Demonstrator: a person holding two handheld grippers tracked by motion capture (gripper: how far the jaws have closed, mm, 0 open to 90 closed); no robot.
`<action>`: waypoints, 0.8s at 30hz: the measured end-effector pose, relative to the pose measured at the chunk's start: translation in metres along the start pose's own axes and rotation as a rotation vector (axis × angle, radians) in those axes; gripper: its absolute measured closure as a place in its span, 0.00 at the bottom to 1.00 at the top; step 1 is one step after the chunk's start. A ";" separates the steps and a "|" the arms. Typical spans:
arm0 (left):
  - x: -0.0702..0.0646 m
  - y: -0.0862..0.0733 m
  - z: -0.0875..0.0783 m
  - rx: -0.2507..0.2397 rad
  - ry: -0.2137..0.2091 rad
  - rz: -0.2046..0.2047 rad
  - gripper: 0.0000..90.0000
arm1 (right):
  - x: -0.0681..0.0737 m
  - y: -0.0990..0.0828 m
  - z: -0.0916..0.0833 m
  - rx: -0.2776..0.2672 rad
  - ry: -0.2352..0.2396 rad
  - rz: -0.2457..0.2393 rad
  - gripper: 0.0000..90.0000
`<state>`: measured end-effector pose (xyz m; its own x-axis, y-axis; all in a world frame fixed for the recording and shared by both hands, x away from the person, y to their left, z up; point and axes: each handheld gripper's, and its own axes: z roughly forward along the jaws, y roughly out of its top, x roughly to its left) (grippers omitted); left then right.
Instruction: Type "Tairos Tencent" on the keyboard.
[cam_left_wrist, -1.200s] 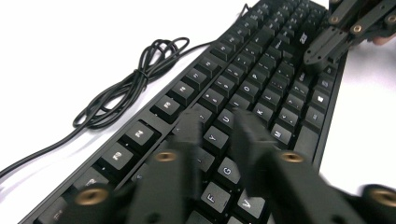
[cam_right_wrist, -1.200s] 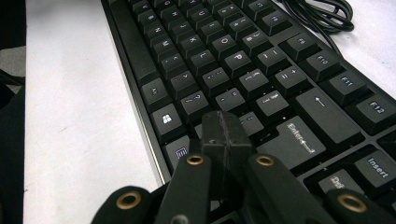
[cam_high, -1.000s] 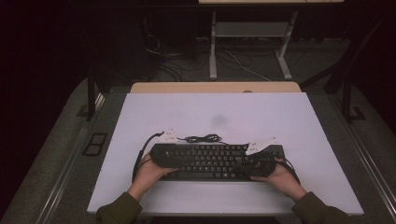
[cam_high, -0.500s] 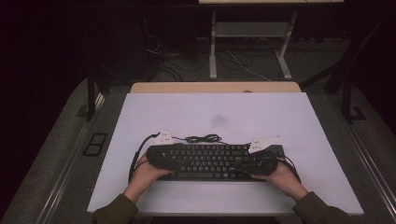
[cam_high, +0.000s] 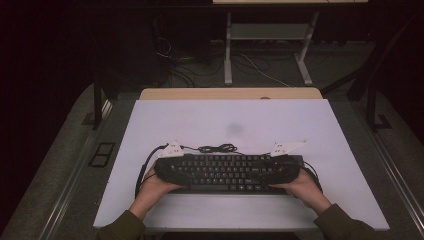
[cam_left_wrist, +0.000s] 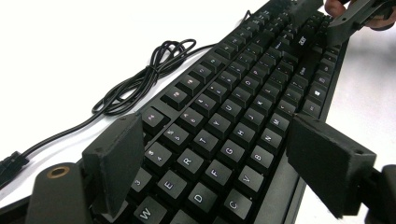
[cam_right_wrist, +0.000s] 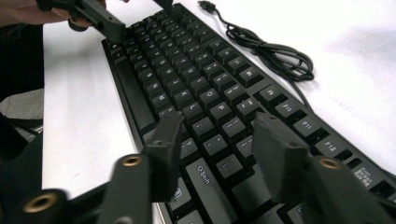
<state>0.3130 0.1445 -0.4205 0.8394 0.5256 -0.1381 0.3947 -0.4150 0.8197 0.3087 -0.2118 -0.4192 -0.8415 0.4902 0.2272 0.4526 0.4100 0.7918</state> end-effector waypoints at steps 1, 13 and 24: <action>0.000 0.000 -0.001 -0.001 -0.001 0.001 0.21 | 0.000 0.000 0.000 -0.004 -0.002 0.002 0.52; -0.001 -0.002 -0.009 -0.020 0.010 -0.003 0.20 | -0.003 0.009 0.002 -0.052 -0.027 0.004 0.34; -0.004 -0.004 -0.012 -0.034 0.027 -0.004 0.19 | -0.004 0.020 0.010 -0.077 -0.026 -0.002 0.31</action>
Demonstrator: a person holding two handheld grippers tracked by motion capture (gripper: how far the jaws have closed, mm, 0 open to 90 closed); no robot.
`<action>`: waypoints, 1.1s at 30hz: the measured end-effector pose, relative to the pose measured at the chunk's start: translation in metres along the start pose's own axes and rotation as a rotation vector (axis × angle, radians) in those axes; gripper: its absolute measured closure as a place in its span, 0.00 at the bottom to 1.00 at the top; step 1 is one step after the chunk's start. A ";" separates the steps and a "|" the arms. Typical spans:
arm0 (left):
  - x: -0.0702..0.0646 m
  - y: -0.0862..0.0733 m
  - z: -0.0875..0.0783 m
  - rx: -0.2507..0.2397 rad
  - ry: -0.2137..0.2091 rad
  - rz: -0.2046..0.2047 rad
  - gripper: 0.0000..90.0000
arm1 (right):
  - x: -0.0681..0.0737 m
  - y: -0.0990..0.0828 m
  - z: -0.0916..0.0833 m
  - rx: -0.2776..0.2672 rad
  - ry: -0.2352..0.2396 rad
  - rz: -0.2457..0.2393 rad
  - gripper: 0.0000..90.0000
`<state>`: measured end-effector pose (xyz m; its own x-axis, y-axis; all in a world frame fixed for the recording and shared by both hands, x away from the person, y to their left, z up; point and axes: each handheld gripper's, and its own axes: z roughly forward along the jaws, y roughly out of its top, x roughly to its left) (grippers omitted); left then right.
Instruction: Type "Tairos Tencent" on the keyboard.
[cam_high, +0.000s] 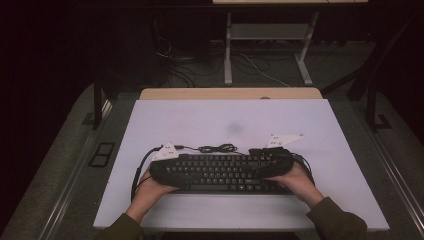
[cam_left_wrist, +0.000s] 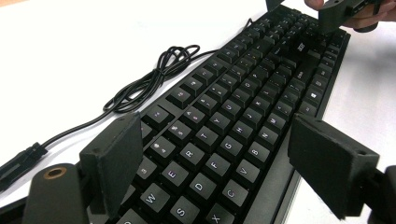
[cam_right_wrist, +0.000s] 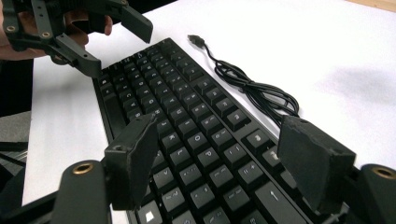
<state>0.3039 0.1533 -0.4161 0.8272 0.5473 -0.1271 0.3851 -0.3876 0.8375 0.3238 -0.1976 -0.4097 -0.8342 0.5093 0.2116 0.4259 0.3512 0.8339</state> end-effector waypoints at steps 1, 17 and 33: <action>0.000 0.000 0.000 0.004 0.001 0.005 0.19 | 0.000 0.001 0.001 -0.003 0.002 -0.001 0.31; 0.002 -0.002 0.000 0.008 0.006 0.009 0.19 | -0.001 0.013 0.016 -0.030 0.019 0.000 0.30; 0.009 -0.006 -0.005 0.006 0.013 -0.003 0.33 | -0.002 0.015 0.025 -0.035 0.030 -0.013 0.30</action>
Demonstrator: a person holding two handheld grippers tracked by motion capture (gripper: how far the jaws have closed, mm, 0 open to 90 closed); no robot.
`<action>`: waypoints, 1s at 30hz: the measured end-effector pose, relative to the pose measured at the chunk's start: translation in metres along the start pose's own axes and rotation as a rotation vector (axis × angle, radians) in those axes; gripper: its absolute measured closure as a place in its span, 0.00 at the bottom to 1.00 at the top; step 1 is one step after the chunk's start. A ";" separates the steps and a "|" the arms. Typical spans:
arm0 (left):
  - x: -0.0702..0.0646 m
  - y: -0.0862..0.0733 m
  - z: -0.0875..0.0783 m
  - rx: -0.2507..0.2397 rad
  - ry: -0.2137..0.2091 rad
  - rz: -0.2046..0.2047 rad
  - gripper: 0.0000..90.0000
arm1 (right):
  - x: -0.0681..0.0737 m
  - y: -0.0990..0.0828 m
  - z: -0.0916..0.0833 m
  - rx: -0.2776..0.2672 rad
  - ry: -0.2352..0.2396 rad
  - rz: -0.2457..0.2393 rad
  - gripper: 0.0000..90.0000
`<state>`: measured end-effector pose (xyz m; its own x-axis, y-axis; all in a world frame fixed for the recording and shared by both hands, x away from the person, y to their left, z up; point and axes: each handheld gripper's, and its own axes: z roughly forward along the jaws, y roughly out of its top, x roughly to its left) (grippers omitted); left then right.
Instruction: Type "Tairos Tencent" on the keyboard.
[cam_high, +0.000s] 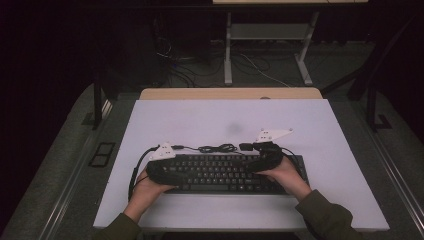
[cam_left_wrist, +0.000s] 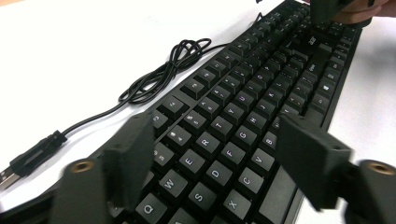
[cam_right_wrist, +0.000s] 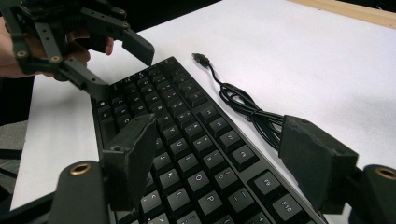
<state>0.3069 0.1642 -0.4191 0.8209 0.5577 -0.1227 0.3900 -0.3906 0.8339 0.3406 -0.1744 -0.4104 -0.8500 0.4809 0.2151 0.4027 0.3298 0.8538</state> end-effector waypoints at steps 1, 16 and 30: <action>0.001 0.000 -0.001 0.002 -0.002 0.003 0.36 | 0.000 0.000 0.000 0.000 0.001 0.002 0.30; 0.003 -0.005 -0.016 0.015 0.010 -0.003 0.74 | -0.002 -0.002 0.001 -0.001 0.001 0.007 0.30; 0.011 -0.011 -0.016 0.078 0.021 -0.015 0.99 | 0.000 -0.003 0.002 0.004 -0.001 0.002 0.30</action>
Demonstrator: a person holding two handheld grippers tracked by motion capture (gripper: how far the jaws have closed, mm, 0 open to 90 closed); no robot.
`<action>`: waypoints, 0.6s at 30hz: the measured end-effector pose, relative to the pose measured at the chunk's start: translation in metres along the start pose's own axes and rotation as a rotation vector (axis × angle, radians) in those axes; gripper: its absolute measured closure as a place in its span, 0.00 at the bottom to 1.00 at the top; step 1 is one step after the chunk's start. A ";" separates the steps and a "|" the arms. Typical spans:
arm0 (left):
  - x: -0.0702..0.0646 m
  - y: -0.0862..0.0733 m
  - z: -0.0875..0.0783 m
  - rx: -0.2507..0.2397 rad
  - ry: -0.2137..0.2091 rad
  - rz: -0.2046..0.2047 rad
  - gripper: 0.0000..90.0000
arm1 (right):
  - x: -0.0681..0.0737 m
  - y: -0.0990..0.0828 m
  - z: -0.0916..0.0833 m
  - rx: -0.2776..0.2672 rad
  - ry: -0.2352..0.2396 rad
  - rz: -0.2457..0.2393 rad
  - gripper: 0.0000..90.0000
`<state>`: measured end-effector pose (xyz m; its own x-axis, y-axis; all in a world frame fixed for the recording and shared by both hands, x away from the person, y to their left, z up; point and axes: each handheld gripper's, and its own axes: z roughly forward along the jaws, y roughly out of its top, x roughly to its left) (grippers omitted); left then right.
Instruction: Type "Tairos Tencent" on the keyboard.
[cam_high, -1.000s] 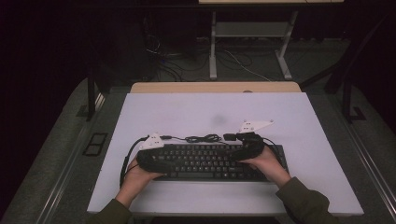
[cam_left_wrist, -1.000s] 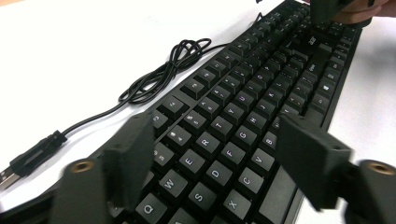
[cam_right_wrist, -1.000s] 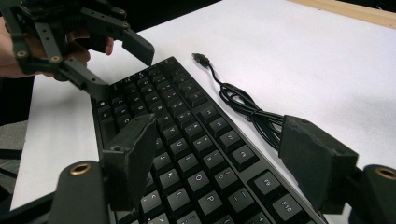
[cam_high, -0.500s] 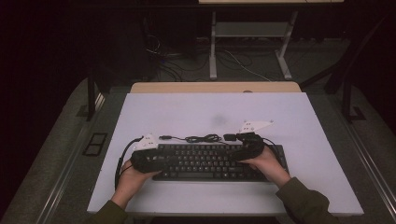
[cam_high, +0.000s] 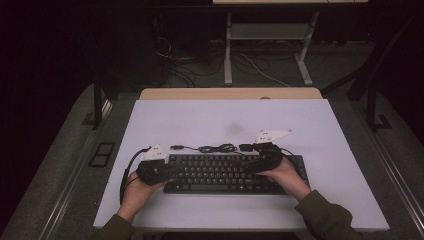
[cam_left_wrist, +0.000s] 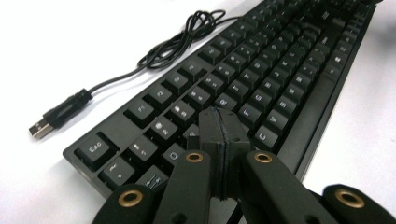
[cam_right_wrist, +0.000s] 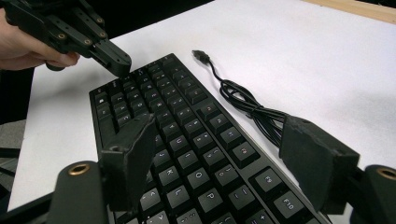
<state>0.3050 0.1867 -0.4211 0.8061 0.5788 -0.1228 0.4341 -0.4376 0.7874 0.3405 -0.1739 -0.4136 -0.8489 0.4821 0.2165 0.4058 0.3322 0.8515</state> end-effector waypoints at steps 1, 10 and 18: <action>0.000 0.000 0.000 0.004 0.002 0.001 0.99 | 0.000 0.000 0.000 0.000 0.000 0.000 0.30; 0.004 -0.004 0.004 0.037 0.002 0.002 0.99 | 0.001 0.000 0.000 0.001 -0.001 -0.002 0.30; 0.003 -0.005 0.008 0.057 0.000 0.003 0.99 | 0.001 0.000 0.000 0.001 -0.002 -0.003 0.29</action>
<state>0.3084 0.1856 -0.4300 0.8075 0.5773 -0.1209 0.4540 -0.4775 0.7522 0.3403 -0.1733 -0.4136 -0.8494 0.4829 0.2130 0.4037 0.3346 0.8515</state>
